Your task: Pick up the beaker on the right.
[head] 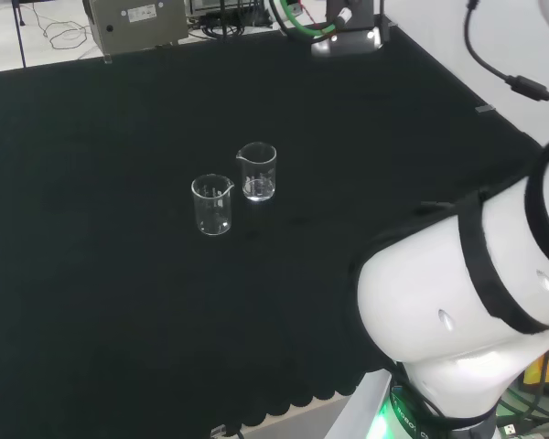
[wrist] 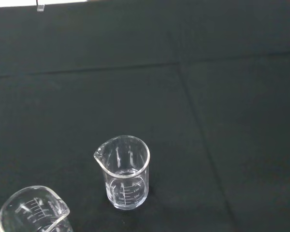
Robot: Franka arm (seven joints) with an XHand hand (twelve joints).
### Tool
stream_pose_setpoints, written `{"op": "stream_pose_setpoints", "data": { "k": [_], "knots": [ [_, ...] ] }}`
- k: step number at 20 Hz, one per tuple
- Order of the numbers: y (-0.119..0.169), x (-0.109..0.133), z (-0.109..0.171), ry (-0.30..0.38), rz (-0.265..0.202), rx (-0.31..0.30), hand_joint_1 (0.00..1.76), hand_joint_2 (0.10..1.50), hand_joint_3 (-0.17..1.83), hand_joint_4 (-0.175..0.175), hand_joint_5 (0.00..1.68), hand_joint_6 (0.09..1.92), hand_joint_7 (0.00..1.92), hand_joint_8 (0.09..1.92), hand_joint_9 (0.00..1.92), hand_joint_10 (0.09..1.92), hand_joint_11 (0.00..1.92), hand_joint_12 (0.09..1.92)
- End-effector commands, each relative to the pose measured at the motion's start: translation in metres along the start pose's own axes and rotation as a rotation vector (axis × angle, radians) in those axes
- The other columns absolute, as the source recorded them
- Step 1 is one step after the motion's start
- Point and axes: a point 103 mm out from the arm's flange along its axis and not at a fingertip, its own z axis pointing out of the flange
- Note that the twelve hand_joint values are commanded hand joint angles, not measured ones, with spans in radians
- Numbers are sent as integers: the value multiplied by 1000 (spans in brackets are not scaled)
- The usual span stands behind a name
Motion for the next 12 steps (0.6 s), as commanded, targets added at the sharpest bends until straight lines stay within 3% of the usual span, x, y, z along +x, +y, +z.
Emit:
{"op": "stream_pose_setpoints", "data": {
  "k": [1,12],
  "knots": [
    [77,10,49,10,2,23,183,1286,265,-37,346,87,26,559,96,686,0,1244],
    [129,22,105,48,-44,74,197,1286,259,-41,355,87,31,562,106,690,0,1252]
  ]
}}
